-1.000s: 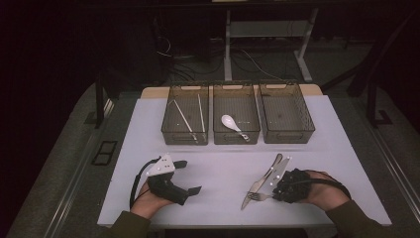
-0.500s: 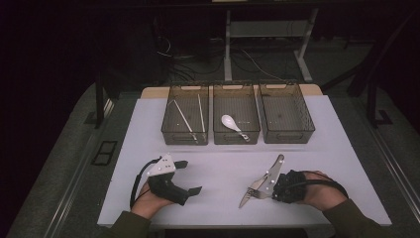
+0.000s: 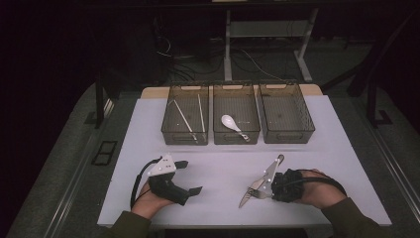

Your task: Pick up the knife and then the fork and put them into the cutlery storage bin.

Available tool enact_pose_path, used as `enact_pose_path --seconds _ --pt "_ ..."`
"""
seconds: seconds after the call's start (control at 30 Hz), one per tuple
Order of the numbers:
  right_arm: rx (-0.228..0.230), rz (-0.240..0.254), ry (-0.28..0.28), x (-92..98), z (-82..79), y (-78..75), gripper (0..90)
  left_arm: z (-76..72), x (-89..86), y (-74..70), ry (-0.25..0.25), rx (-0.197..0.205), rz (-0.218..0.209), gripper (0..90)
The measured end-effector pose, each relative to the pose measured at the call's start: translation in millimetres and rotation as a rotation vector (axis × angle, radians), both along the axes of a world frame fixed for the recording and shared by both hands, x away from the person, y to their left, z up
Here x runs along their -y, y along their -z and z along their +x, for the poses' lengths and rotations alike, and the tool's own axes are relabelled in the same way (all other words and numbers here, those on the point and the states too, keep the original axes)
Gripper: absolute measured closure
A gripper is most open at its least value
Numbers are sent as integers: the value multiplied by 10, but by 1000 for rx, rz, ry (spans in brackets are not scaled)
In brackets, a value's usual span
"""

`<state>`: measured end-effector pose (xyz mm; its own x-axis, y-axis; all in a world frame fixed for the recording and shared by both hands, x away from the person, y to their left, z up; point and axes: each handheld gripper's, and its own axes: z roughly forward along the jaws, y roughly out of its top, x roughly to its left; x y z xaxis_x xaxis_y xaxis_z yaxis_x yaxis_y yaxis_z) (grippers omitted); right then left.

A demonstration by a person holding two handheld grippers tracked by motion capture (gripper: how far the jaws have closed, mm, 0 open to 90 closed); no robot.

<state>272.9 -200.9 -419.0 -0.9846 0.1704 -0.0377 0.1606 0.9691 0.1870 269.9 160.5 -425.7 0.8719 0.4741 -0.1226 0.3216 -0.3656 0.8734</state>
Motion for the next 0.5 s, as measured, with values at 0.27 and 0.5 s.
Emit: enact_pose_path --seconds 0.27,0.5 --pt "0 50 16 68 -12 0 849 -3 -13 -6 -3 2 -1 0" --pt "-12 126 54 190 -12 -42 850 -6 -13 -6 -4 3 -1 0"
